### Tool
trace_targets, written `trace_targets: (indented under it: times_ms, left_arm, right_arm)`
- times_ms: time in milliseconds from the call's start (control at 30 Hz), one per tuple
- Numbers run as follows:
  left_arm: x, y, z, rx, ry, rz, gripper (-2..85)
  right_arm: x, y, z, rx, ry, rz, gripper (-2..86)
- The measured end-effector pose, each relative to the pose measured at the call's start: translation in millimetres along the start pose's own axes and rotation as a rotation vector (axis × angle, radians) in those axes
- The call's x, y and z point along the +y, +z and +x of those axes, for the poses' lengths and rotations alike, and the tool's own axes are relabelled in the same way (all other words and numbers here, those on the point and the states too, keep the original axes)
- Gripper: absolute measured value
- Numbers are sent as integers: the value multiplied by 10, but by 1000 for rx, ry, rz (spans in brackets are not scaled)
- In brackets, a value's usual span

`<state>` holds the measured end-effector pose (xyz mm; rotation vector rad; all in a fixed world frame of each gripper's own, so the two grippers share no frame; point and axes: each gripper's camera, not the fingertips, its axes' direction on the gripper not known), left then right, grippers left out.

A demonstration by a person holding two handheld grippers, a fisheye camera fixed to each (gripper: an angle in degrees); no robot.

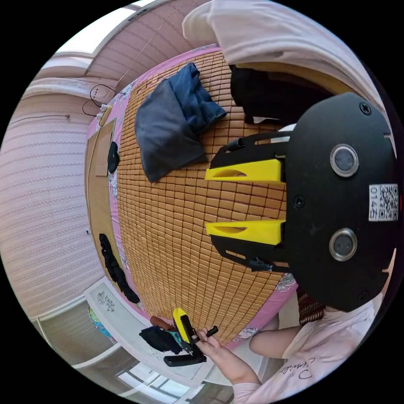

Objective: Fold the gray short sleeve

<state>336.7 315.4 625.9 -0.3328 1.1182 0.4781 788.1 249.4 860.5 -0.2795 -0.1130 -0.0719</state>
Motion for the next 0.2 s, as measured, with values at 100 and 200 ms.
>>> trace_targets:
  times_ms: [100, 200]
  left_arm:
    - [649, -759, 15, -127, 47, -11, 50]
    - [1285, -1555, -12, -309, 53, -1, 50]
  right_arm:
    - [610, 44, -808, 19, -45, -3, 136]
    - [959, 195, -1622, -45, -89, -44, 137]
